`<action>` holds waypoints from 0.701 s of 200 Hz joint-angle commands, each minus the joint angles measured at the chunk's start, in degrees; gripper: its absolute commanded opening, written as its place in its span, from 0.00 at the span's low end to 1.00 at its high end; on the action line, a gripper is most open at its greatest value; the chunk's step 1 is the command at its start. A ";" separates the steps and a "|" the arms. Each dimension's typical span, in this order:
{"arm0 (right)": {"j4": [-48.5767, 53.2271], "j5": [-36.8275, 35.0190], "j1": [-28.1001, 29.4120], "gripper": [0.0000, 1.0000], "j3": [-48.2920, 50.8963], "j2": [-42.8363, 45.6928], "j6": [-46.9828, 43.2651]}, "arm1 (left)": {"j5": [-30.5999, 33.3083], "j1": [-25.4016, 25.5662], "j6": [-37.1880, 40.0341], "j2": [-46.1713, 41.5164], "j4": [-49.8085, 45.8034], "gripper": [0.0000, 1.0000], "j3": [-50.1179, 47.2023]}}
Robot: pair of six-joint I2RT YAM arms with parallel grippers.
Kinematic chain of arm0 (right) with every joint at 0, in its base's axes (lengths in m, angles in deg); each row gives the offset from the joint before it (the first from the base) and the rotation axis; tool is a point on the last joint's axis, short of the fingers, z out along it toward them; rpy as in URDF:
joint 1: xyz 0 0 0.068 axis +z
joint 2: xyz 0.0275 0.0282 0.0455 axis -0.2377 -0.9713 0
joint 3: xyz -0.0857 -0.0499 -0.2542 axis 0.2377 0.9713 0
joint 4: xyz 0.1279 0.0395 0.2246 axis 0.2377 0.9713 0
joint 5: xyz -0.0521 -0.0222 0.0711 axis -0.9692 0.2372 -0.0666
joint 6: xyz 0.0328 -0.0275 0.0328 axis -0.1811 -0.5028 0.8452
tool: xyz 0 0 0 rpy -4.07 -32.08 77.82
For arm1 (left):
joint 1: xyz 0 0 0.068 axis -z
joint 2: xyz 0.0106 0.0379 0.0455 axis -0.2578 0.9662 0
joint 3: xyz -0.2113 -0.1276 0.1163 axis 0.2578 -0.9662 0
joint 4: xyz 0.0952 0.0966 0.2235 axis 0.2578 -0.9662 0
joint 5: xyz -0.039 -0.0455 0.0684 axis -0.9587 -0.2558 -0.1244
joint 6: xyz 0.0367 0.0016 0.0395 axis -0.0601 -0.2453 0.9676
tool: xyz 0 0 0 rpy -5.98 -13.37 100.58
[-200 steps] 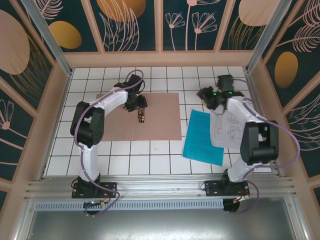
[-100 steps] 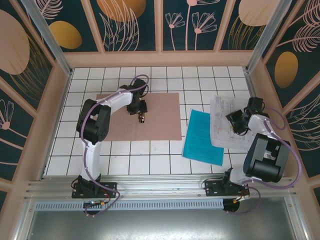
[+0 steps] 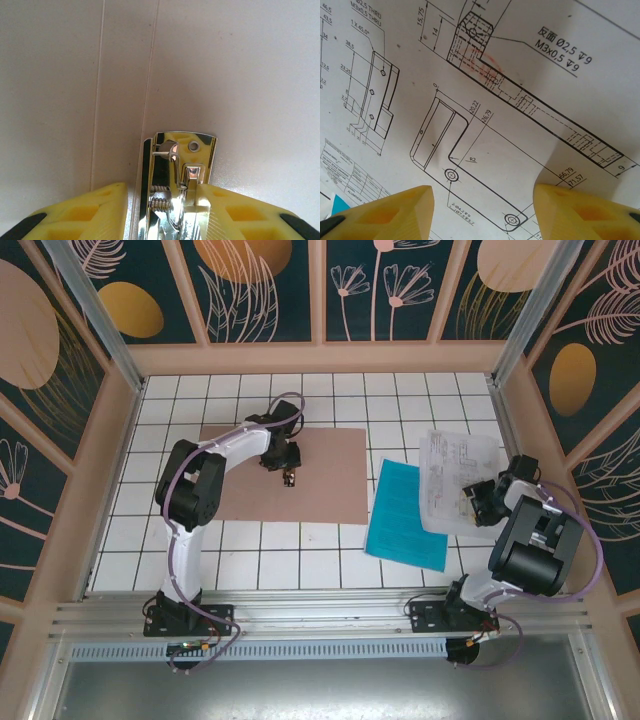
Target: Put the files into the folder
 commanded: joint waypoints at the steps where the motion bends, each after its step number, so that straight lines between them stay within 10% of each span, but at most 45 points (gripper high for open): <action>1: -0.35 -0.02 0.95 0.58 2.16 -2.06 -0.47 | -3.41 2.30 -2.12 0.88 -0.45 0.41 -1.60; 140: -4.99 1.65 13.06 0.57 5.50 -2.67 9.00 | -7.53 5.63 -10.69 0.70 5.51 0.40 -2.93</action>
